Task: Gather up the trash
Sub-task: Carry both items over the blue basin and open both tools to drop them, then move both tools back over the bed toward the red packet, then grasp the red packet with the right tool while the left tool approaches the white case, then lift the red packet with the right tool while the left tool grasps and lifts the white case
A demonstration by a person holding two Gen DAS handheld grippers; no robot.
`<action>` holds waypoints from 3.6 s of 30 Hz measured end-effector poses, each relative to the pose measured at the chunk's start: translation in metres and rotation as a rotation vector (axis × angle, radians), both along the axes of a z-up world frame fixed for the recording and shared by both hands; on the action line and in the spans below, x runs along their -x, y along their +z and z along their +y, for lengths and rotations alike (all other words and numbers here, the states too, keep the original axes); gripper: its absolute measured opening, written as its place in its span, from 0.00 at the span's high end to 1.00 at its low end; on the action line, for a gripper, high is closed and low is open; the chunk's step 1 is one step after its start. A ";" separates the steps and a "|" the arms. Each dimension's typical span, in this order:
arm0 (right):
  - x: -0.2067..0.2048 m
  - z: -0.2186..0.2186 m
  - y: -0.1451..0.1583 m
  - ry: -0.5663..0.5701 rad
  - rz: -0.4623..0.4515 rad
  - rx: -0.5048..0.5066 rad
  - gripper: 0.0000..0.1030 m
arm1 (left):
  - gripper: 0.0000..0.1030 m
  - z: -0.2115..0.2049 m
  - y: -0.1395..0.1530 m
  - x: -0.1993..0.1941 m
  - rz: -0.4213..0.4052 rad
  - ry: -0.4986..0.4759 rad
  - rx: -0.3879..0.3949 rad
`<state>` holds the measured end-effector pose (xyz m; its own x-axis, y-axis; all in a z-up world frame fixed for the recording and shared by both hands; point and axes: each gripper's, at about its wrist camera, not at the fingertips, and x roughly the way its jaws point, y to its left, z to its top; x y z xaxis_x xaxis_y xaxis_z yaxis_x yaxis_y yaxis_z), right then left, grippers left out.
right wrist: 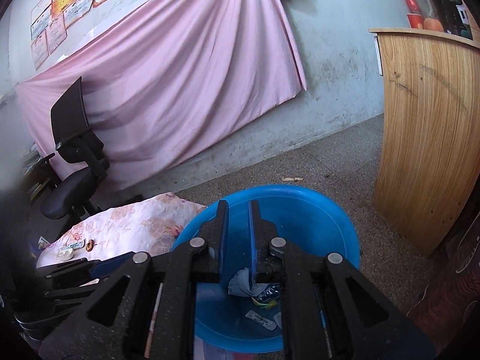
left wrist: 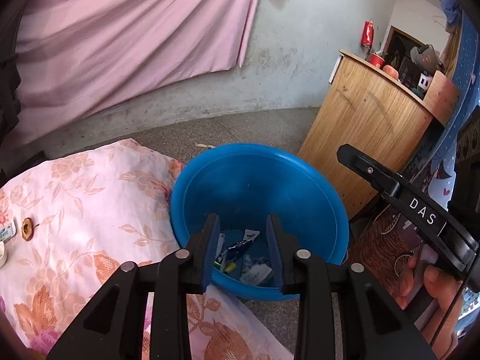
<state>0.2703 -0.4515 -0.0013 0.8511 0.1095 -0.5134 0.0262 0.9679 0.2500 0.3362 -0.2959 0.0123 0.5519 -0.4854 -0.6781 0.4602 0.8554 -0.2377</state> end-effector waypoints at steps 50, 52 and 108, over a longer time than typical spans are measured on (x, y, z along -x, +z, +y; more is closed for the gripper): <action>0.068 0.232 0.025 0.490 -0.107 0.118 0.00 | 0.01 0.303 0.022 0.182 -0.371 0.624 -0.032; 0.060 0.237 0.011 0.514 -0.005 0.105 0.00 | 0.01 0.301 0.012 0.178 -0.311 0.607 -0.040; -0.059 0.205 -0.042 0.414 0.225 0.227 0.63 | 0.36 0.257 -0.073 -0.032 0.166 0.526 -0.205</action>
<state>0.3290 -0.2461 -0.0430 0.6260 0.2780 -0.7286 -0.3411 0.9378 0.0648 0.3687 -0.0387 -0.0606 0.5614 -0.0252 -0.8271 -0.0672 0.9948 -0.0760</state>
